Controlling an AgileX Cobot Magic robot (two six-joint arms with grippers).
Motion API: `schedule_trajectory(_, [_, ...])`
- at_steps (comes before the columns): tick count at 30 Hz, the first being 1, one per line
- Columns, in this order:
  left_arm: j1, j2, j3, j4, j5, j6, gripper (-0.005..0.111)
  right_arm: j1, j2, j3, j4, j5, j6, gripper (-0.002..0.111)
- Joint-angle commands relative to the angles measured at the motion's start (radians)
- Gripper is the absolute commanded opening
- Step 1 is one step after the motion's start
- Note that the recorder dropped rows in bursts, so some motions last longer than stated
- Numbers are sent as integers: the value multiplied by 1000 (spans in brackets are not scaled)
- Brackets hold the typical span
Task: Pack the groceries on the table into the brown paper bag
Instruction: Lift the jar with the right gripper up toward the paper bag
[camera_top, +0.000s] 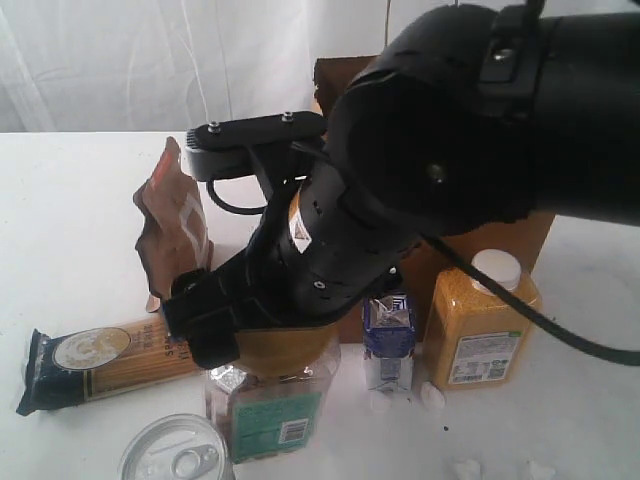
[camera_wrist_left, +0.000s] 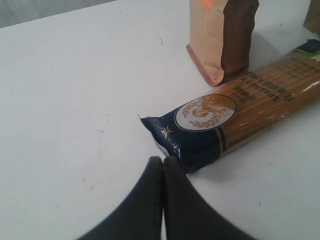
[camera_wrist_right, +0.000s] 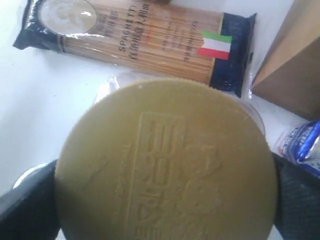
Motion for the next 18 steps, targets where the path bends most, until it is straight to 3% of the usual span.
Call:
schedule_trajectory(1, [4,-5,3,-2,3,-2,0,25,-37,-61,1,-24,-95,0])
schedule_trajectory(10, [4,-5,3,-2,3,-2,0,6,-80,-240,-262,-36,-133,0])
schedule_trajectory(14, [4,-5,3,-2,3,-2,0,49,-121,-290,-271,-118,-135,0])
schedule_trajectory(18, [4,-5,3,-2,3,-2,0,75,-172,-337,-406,-110,-131,0])
